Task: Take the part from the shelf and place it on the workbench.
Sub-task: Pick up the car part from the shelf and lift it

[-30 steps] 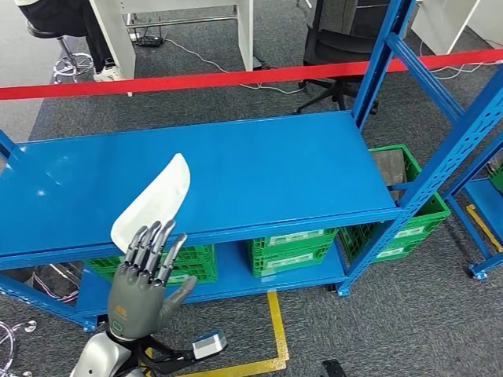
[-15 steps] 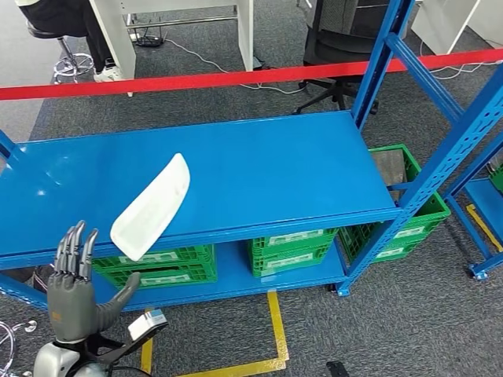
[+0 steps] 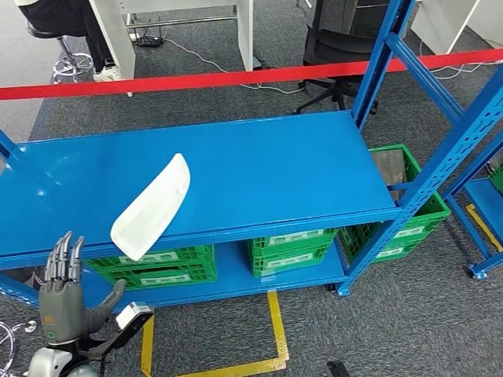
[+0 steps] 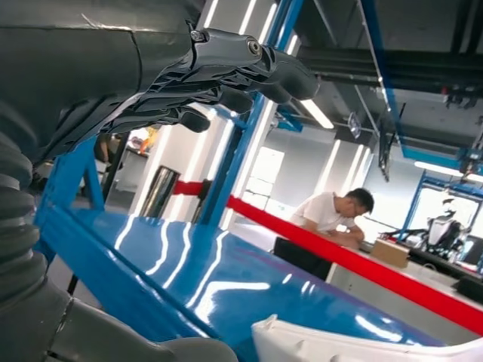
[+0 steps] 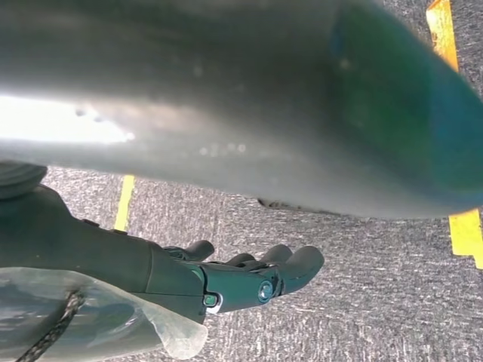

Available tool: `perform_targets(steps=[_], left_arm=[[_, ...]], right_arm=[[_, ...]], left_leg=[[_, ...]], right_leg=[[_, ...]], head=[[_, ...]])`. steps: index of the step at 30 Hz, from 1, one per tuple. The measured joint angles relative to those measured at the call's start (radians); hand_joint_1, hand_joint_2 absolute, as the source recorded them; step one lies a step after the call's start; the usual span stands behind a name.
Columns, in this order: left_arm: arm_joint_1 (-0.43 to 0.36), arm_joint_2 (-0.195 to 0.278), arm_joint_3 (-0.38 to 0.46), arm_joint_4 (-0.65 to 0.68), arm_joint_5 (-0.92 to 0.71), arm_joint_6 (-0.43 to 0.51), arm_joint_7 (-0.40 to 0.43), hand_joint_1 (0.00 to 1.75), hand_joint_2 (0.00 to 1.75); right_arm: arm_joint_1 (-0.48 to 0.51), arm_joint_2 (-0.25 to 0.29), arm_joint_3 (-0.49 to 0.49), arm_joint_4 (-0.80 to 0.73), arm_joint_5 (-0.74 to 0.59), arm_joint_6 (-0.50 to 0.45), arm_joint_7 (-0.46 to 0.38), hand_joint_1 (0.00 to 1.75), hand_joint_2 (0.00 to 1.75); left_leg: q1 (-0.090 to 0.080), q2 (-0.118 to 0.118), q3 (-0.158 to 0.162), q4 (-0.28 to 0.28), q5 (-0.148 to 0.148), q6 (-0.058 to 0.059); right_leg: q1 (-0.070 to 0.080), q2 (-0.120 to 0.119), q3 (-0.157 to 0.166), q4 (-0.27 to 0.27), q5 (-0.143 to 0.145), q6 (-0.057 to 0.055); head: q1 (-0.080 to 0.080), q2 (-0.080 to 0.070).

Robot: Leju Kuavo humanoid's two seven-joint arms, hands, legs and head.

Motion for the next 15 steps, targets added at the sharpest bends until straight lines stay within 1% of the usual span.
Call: perform_targets(steps=[7, 15], left_arm=[[-0.051, 0.024, 0.004, 0.097, 0.061, 0.000, 0.048, 0.00, 1.75], [-0.150, 0.074, -0.053, 0.235, 0.125, 0.000, 0.119, 0.00, 1.75]], right_arm=[[-0.001, -0.002, -0.005, 0.000, 0.012, 0.006, 0.000, 0.00, 0.00], [-0.004, -0.006, -0.005, 0.000, 0.024, 0.008, 0.002, 0.00, 0.00]], left_leg=[[0.000, 0.000, 0.000, 0.000, 0.000, 0.000], [0.000, 0.000, 0.000, 0.000, 0.000, 0.000]], right_leg=[[0.000, 0.000, 0.000, 0.000, 0.000, 0.000], [0.000, 0.000, 0.004, 0.000, 0.000, 0.000]], head=[[0.000, 0.000], [0.000, 0.000]])
